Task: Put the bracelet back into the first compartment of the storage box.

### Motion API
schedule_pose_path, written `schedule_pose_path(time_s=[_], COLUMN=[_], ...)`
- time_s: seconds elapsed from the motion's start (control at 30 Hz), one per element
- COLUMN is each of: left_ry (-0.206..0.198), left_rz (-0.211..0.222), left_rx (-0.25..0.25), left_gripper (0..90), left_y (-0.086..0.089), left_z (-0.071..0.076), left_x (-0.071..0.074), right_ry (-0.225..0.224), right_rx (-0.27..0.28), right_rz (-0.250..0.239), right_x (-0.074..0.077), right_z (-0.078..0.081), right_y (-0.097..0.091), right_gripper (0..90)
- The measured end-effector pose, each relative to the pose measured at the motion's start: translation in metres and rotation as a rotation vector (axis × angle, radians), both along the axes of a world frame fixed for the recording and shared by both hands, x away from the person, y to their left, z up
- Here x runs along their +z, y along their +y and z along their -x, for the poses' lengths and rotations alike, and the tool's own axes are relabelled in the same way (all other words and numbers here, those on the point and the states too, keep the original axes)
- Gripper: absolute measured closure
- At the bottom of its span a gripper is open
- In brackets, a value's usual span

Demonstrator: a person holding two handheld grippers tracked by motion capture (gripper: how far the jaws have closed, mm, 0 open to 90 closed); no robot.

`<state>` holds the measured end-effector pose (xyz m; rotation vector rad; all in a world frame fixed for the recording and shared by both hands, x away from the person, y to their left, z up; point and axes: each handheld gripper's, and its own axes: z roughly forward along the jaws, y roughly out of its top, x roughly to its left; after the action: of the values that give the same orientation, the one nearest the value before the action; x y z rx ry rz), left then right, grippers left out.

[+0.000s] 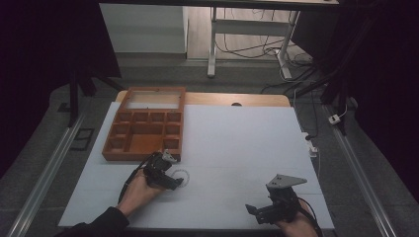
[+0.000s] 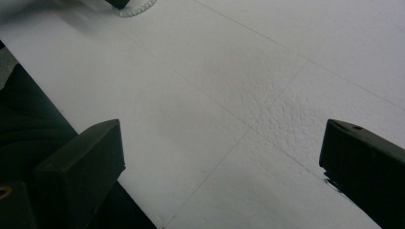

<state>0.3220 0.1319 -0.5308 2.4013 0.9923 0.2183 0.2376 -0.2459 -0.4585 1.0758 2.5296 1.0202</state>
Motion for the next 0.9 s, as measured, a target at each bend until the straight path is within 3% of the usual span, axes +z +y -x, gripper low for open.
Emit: schedule_pose_path(time_s=[0.17,0.2,0.23,0.27,0.3,0.37,0.4,0.43,0.47,0.6,0.9], left_ry=[0.005,0.009,0.011,0.011,0.011,0.010,0.012,0.014,0.017,0.018,0.037], left_rz=[-0.006,-0.005,-0.004,-0.003,-0.001,0.001,0.002,0.002,0.003,-0.007,0.015], left_rx=[-0.012,-0.014,-0.014,-0.013,-0.014,-0.012,-0.013,-0.013,-0.014,-0.018,0.000], left_gripper=[38.5,38.5,49.7,49.7,58.3,61.3,75.5,75.5,85.1,85.2,85.4], left_y=[0.0002,0.0008,0.0013,0.0017,0.0021,0.0029,0.0034,0.0037,0.0039,0.0029,0.0047], left_z=[0.0022,0.0025,0.0029,0.0032,0.0036,0.0040,0.0041,0.0041,0.0041,0.0037,0.0026], left_x=[0.0041,0.0053,0.0060,0.0062,0.0064,0.0067,0.0071,0.0071,0.0071,0.0077,0.0081], right_ry=[0.000,0.000,-0.002,-0.002,-0.002,-0.001,-0.001,-0.001,-0.001,-0.001,-0.003], right_rx=[0.001,0.001,0.003,0.003,0.003,0.003,0.002,0.002,0.003,0.003,0.001], right_rz=[0.003,0.003,0.004,0.004,0.006,0.007,0.007,0.007,0.010,0.011,0.014], right_x=[-0.0001,-0.0001,-0.0002,-0.0002,-0.0003,-0.0003,-0.0004,-0.0004,-0.0004,-0.0005,-0.0005], right_z=[0.0001,0.0001,0.0001,0.0001,0.0000,-0.0001,-0.0001,-0.0001,0.0000,-0.0001,0.0000], right_y=[0.0005,0.0005,0.0005,0.0005,0.0006,0.0006,0.0008,0.0008,0.0009,0.0010,0.0012], right_gripper=[1.0,1.0,1.1,1.1,1.1,1.1,1.1,1.1,1.2,1.3,3.2])
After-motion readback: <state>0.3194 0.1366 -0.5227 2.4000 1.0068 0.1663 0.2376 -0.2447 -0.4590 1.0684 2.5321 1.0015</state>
